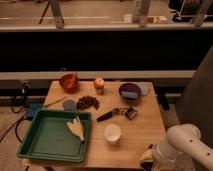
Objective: Wipe table surface with eraser
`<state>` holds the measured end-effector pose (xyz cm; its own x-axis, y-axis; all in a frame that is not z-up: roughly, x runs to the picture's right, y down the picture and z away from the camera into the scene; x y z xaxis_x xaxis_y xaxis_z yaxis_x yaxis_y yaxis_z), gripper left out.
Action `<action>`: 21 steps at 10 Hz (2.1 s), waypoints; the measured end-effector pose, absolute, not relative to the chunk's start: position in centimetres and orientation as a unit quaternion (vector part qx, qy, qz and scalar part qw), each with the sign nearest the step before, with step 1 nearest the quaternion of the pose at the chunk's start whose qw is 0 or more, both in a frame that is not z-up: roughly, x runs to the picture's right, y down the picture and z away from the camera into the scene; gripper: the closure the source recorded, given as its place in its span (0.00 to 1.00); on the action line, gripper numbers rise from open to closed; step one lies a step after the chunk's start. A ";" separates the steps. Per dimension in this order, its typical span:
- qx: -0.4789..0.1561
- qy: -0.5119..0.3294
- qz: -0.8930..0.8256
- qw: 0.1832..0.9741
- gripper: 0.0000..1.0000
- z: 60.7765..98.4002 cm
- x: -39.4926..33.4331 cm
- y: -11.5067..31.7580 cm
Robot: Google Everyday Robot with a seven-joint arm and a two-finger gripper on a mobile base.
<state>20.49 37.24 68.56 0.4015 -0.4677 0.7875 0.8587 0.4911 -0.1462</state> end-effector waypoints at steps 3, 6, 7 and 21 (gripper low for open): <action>-0.271 -0.364 -0.445 0.772 1.00 68.4 17.9 37.1; -0.256 -0.373 -0.455 0.767 1.00 69.5 16.6 35.6; -0.251 -0.375 -0.458 0.766 1.00 70.2 16.2 34.9; -0.249 -0.365 -0.419 0.793 1.00 78.0 16.5 28.1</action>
<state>16.49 28.15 77.99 0.3833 -0.4827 0.7874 0.8461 0.5253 -0.0899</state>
